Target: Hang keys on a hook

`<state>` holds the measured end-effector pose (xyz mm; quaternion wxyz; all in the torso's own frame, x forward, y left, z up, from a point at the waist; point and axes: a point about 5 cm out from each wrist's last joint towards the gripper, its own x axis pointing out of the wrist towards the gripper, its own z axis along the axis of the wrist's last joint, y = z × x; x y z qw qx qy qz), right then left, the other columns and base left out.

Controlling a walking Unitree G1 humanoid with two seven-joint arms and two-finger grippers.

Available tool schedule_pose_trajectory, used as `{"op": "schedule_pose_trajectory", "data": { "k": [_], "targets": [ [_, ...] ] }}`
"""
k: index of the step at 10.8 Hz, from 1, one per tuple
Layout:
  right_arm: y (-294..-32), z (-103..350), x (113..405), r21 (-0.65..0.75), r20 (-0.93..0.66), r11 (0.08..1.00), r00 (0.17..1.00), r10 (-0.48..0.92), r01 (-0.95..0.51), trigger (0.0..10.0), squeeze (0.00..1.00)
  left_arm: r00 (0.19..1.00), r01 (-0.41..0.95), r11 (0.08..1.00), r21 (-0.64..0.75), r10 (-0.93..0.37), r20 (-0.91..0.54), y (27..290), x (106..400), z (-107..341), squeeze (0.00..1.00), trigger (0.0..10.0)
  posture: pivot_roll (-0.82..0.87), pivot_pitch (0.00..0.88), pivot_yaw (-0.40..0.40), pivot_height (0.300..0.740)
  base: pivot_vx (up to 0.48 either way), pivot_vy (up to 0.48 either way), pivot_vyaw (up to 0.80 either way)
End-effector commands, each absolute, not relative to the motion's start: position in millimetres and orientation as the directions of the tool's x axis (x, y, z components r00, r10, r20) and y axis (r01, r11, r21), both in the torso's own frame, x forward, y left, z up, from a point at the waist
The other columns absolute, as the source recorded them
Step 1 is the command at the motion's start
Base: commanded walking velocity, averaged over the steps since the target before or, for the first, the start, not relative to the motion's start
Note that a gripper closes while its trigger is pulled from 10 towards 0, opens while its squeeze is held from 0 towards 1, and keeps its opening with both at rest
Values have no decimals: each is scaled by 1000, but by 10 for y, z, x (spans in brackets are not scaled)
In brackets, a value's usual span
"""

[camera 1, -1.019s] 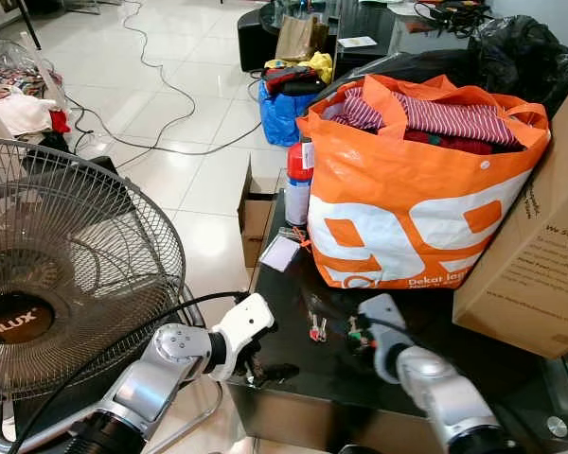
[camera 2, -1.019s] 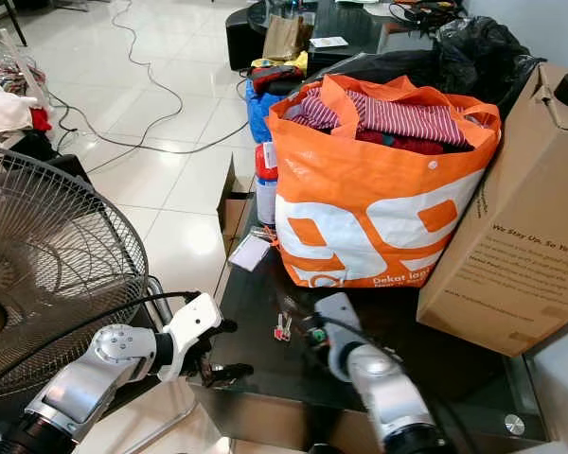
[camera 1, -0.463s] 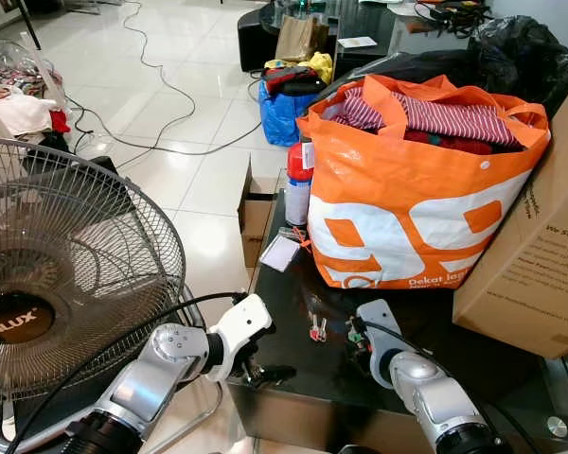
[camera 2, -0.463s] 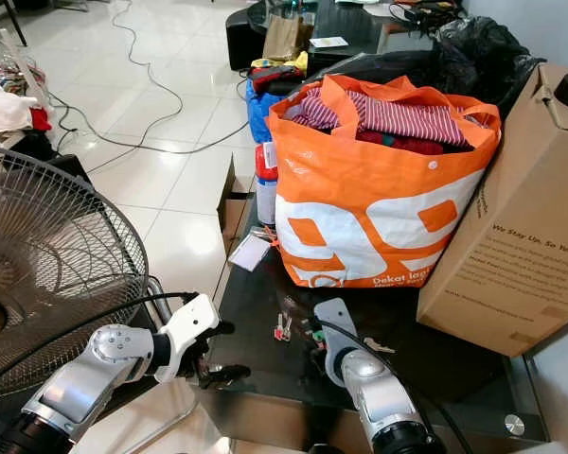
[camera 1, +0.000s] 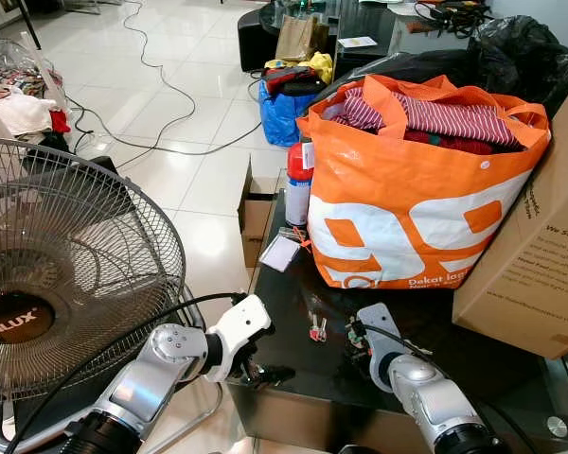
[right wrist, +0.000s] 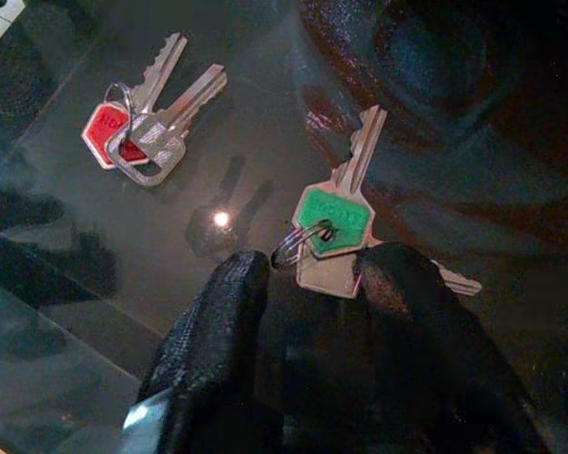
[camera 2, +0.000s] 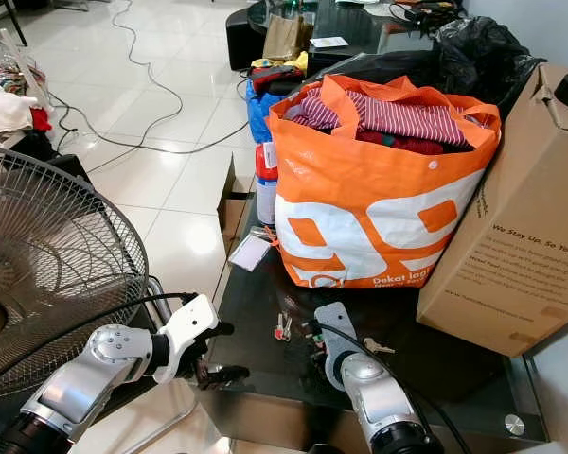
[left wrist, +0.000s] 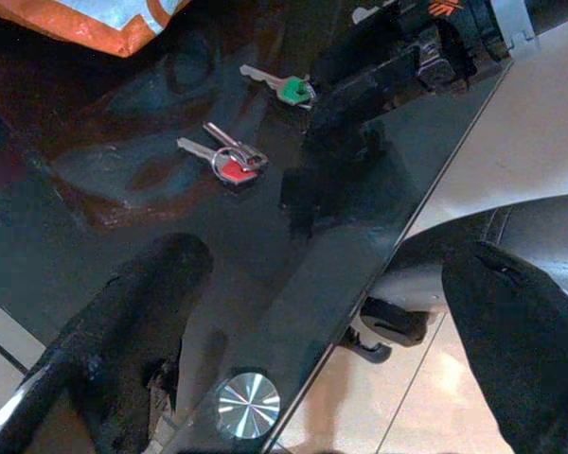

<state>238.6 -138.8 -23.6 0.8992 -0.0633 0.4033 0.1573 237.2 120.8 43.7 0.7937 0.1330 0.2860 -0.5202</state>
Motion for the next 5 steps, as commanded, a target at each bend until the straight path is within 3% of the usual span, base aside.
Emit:
{"op": "schedule_pose_trajectory", "data": {
  "k": [1,5],
  "targets": [
    [-1397,-220,2423,19,-744,948,629,225,-317,392,0,294,907,415,-73,-749,-594,1209,2372,463,0,10000,-176,0,-2,740,0,0,0],
    [-1390,-227,2425,29,-744,952,630,225,-306,0,0,294,907,414,-72,-747,-596,1220,2372,467,0,10000,-173,0,-2,740,0,0,0]
  ]
}}
